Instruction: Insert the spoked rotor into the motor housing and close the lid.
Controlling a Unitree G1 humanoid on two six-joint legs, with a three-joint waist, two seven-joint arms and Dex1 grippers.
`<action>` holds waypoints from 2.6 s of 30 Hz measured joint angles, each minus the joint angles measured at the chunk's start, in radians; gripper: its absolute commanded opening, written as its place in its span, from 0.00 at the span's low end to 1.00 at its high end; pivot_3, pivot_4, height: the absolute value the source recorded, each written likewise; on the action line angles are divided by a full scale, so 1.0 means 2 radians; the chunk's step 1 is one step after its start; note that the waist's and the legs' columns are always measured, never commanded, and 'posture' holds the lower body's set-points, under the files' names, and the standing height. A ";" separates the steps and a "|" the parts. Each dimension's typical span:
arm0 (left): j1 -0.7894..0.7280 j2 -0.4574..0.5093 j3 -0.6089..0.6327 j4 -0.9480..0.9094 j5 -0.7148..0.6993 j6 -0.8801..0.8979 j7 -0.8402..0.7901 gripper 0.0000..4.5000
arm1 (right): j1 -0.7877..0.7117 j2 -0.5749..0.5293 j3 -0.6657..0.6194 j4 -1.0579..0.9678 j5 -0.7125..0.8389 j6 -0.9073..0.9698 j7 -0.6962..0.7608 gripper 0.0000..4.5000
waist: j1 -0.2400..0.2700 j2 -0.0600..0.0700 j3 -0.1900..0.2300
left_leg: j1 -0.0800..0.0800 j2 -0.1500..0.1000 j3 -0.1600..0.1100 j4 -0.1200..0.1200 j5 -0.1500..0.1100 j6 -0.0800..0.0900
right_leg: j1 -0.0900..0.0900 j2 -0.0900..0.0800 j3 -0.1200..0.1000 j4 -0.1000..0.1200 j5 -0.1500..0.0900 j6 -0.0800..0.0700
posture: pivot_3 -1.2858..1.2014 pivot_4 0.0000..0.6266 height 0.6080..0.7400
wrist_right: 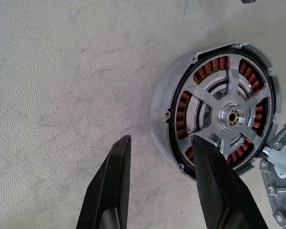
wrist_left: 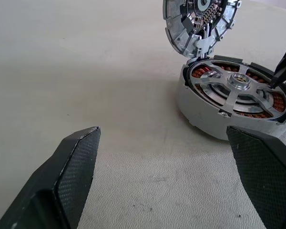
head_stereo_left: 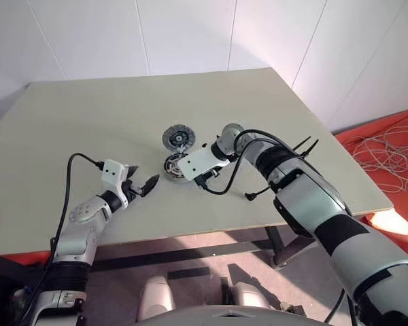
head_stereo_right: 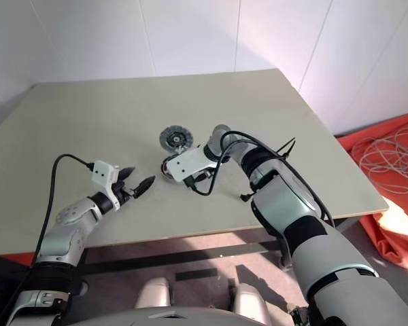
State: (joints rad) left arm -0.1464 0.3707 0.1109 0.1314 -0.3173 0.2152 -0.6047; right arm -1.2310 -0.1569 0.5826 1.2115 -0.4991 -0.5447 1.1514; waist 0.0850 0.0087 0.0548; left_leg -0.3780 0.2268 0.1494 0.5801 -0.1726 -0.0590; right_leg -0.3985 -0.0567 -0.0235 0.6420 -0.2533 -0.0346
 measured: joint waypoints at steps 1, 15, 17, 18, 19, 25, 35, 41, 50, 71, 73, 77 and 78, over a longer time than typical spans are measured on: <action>0.000 0.000 0.000 0.000 0.000 0.000 0.000 1.00 | -0.001 0.001 0.000 0.002 -0.001 0.000 -0.002 0.49 | -0.002 0.000 0.000 | 0.000 0.000 0.000 0.000 0.000 0.000 | 0.000 0.000 0.000 0.000 0.000 0.000 | 0.52 0.00 1.00; 0.000 -0.002 0.000 0.000 0.005 -0.005 0.004 1.00 | -0.011 0.006 0.000 0.032 -0.026 0.015 -0.043 0.49 | -0.007 0.000 0.000 | 0.000 0.000 0.000 0.000 0.000 0.000 | 0.000 0.000 0.000 0.000 0.000 0.000 | 0.52 0.00 1.00; 0.000 -0.002 0.000 0.000 0.005 -0.006 0.004 1.00 | -0.012 0.006 0.000 0.033 -0.027 0.015 -0.046 0.41 | -0.007 0.000 0.000 | 0.000 0.000 0.000 0.000 0.000 0.000 | 0.000 0.000 0.000 0.000 0.000 0.000 | 0.52 0.00 1.00; 0.000 -0.002 0.000 0.000 0.005 -0.006 0.004 1.00 | -0.012 0.007 0.000 0.033 -0.027 0.015 -0.049 0.36 | -0.007 0.000 0.000 | 0.000 0.000 0.000 0.000 0.000 0.000 | 0.000 0.000 0.000 0.000 0.000 0.000 | 0.52 0.00 1.00; 0.000 -0.002 0.000 0.000 0.005 -0.006 0.004 1.00 | -0.013 0.007 0.000 0.033 -0.027 0.015 -0.051 0.30 | -0.007 0.000 0.000 | 0.000 0.000 0.000 0.000 0.000 0.000 | 0.000 0.000 0.000 0.000 0.000 0.000 | 0.52 0.00 1.00; 0.001 -0.003 0.000 0.000 0.006 -0.008 0.005 1.00 | -0.016 0.013 -0.001 0.035 -0.028 0.015 -0.054 0.00 | -0.006 0.000 0.000 | 0.000 0.000 0.000 0.000 0.000 0.000 | 0.000 0.000 0.000 0.000 0.000 0.000 | 0.52 0.00 1.00; 0.000 -0.004 0.000 0.002 0.008 -0.010 0.005 1.00 | -0.016 0.012 -0.001 0.036 -0.028 0.010 -0.053 0.00 | -0.007 0.000 0.000 | 0.000 0.000 0.000 0.001 0.000 0.000 | 0.000 0.000 0.000 0.000 0.000 0.000 | 0.52 0.00 1.00; 0.000 -0.005 0.000 0.004 0.009 -0.010 0.005 1.00 | -0.016 -0.001 -0.011 0.030 -0.019 0.004 -0.022 0.00 | -0.006 0.000 0.000 | -0.001 0.000 0.000 0.001 0.000 0.000 | 0.000 0.000 0.000 0.000 0.000 0.000 | 0.52 0.00 1.00; -0.001 -0.012 -0.001 0.008 0.013 -0.014 0.005 1.00 | 0.041 -0.069 -0.020 -0.097 0.028 -0.020 0.112 0.00 | -0.003 0.000 0.000 | -0.002 0.000 0.000 0.001 -0.001 0.002 | 0.000 0.000 -0.001 0.000 0.000 0.000 | 0.52 0.00 1.00; 0.003 -0.020 -0.005 0.009 0.016 -0.018 0.006 1.00 | 0.130 -0.017 -0.060 -0.286 0.079 0.426 0.122 0.00 | -0.012 0.000 0.000 | 0.007 0.002 0.000 -0.001 0.001 -0.001 | 0.005 0.002 0.000 0.001 0.000 0.000 | 0.52 0.00 1.00; 0.006 -0.020 -0.005 0.008 0.016 -0.018 0.008 1.00 | 0.126 -0.001 -0.066 -0.278 0.085 0.461 0.104 0.00 | -0.013 0.000 0.000 | 0.007 0.003 0.000 -0.001 0.001 -0.002 | 0.005 0.003 0.000 0.001 0.001 -0.001 | 0.52 0.00 1.00; 0.009 -0.021 -0.007 0.007 0.016 -0.018 0.010 1.00 | 0.109 0.020 -0.070 -0.264 0.095 0.515 0.075 0.00 | -0.012 0.000 0.000 | 0.007 0.005 0.000 -0.001 0.002 -0.003 | 0.004 0.004 -0.001 0.001 0.001 -0.002 | 0.52 0.00 1.00; 0.009 -0.021 -0.007 0.007 0.016 -0.018 0.010 1.00 | 0.107 0.023 -0.070 -0.263 0.098 0.526 0.072 0.00 | -0.011 0.000 0.000 | 0.007 0.005 0.000 -0.001 0.002 -0.003 | 0.004 0.004 -0.001 0.001 0.001 -0.002 | 0.52 0.00 1.00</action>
State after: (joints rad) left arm -0.1281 0.3286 0.0971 0.1460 -0.2853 0.1796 -0.5838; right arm -1.0174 -0.1110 0.4431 0.6848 -0.3035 0.5063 1.2945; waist 0.0633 0.0086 0.0551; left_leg -0.3640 0.2363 0.1492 0.5774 -0.1685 -0.0658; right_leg -0.3909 -0.0487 -0.0246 0.6433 -0.2504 -0.0395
